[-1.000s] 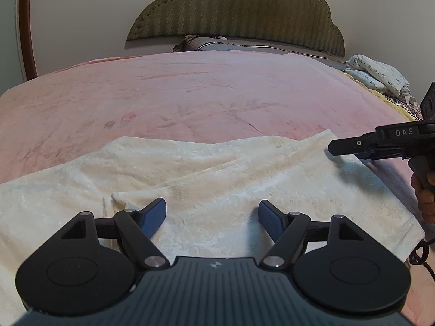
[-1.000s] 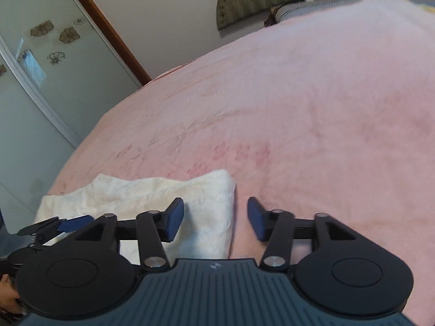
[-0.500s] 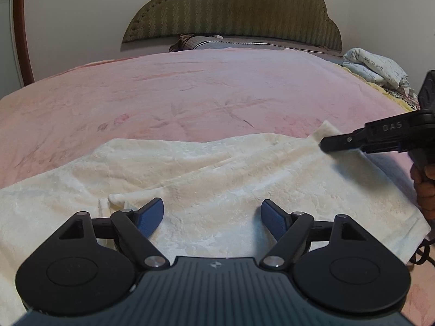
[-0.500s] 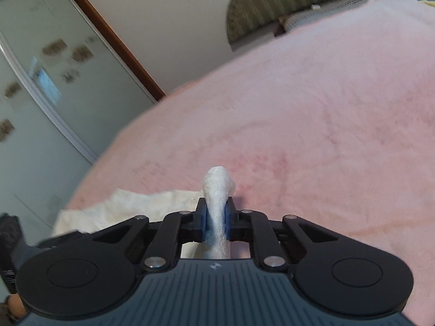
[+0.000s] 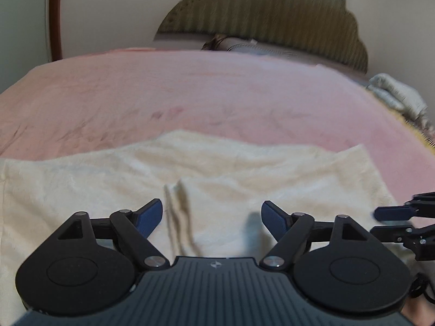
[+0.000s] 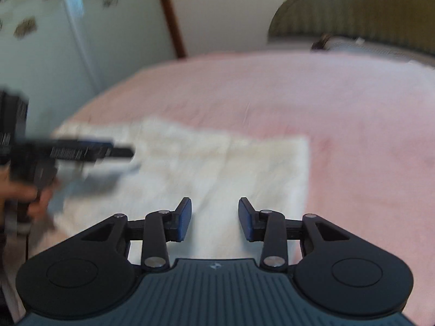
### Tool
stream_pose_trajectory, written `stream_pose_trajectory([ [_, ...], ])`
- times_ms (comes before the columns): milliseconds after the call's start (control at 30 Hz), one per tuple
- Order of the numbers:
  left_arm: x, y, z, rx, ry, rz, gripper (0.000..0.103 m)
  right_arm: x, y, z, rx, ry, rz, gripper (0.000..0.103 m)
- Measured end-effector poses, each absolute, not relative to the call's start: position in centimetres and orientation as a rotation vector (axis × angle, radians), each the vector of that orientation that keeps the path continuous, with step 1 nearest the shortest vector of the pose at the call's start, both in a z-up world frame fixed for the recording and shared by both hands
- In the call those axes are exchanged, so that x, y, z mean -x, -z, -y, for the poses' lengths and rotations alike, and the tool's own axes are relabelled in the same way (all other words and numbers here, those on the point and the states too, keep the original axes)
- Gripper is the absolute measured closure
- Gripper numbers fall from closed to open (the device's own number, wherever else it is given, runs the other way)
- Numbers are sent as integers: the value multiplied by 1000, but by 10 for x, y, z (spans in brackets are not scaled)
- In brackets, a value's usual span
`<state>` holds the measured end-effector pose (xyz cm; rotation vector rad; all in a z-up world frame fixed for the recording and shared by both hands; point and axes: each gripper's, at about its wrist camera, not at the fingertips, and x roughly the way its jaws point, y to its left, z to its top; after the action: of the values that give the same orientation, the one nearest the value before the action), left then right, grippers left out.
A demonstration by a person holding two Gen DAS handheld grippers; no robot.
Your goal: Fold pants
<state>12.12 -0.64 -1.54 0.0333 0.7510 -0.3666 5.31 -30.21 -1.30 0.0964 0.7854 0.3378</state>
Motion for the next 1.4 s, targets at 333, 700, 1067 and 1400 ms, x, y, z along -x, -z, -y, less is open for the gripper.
stream_pose_trajectory([
  [333,-109,8,-5,-10,331,-721,19,-55,0,214,51,-447,-729,64],
  [700,-99,4,-22,-33,252,-694,9,-55,16,188,75,-405,-762,63],
  [1067,-88,4,-35,-52,228,-682,8,-51,17,161,100,-422,-743,59],
  [1400,-98,-20,-57,96,292,-620,9,-55,11,153,88,-422,-711,57],
])
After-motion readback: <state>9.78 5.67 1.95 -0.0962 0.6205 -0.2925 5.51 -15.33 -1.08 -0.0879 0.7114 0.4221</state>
